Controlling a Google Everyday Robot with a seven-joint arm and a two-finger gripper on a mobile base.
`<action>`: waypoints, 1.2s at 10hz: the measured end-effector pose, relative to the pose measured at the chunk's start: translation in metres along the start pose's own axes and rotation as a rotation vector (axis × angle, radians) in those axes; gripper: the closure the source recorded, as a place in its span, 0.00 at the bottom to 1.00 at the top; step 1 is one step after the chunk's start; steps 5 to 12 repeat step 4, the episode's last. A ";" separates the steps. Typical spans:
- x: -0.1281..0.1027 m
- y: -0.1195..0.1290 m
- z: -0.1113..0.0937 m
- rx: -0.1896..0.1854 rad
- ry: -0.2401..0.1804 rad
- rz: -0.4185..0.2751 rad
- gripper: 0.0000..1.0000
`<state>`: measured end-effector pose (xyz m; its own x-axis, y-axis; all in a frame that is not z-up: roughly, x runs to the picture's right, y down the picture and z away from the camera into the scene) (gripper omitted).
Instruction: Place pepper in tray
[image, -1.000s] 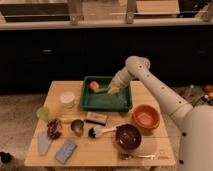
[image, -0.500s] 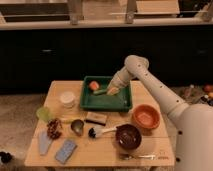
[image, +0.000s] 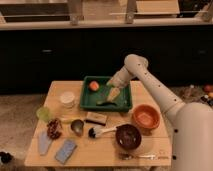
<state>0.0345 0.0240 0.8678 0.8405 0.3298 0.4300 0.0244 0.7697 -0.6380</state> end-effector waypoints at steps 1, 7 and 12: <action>0.000 0.000 0.000 -0.005 -0.002 -0.001 0.20; 0.000 0.000 -0.002 -0.011 -0.005 0.007 0.20; 0.000 0.000 -0.002 -0.011 -0.005 0.007 0.20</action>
